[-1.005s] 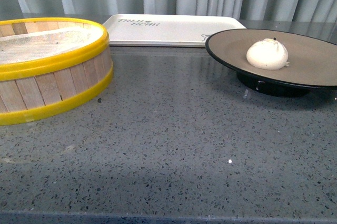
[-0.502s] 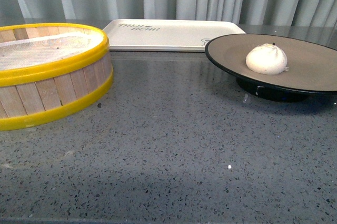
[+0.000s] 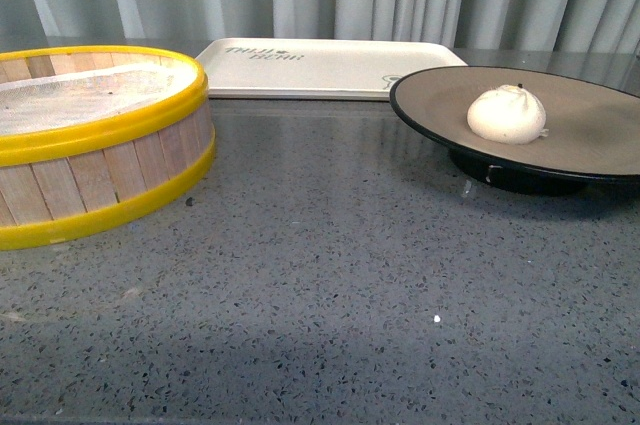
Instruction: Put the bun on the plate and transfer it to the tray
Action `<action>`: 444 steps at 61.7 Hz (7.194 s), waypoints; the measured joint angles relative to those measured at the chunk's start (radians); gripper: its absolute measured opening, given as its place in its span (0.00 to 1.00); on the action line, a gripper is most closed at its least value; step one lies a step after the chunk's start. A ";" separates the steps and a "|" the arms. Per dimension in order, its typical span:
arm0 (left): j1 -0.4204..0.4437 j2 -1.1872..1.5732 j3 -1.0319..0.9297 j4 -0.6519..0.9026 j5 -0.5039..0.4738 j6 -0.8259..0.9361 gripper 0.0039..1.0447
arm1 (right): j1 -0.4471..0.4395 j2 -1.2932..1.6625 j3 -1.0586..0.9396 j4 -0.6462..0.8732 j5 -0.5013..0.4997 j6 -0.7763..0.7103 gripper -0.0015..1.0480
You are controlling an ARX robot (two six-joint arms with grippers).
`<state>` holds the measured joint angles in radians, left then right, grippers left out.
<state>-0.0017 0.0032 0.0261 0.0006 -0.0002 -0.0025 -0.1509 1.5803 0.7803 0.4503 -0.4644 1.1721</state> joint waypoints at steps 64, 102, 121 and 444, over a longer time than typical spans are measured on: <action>0.000 0.000 0.000 0.000 0.000 0.000 0.94 | 0.022 -0.016 -0.010 0.079 -0.050 0.007 0.02; 0.000 0.000 0.000 0.000 0.000 0.000 0.94 | 0.088 0.400 0.629 0.030 0.006 0.080 0.02; 0.000 0.000 0.000 0.000 0.000 0.000 0.94 | 0.171 0.576 0.946 -0.113 0.059 0.146 0.02; 0.000 0.000 0.000 0.000 0.000 0.000 0.94 | 0.148 -1.576 -0.775 -0.449 0.463 -1.170 0.33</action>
<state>-0.0017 0.0032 0.0261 0.0006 -0.0006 -0.0025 -0.0029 0.0040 0.0051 0.0017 -0.0010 0.0021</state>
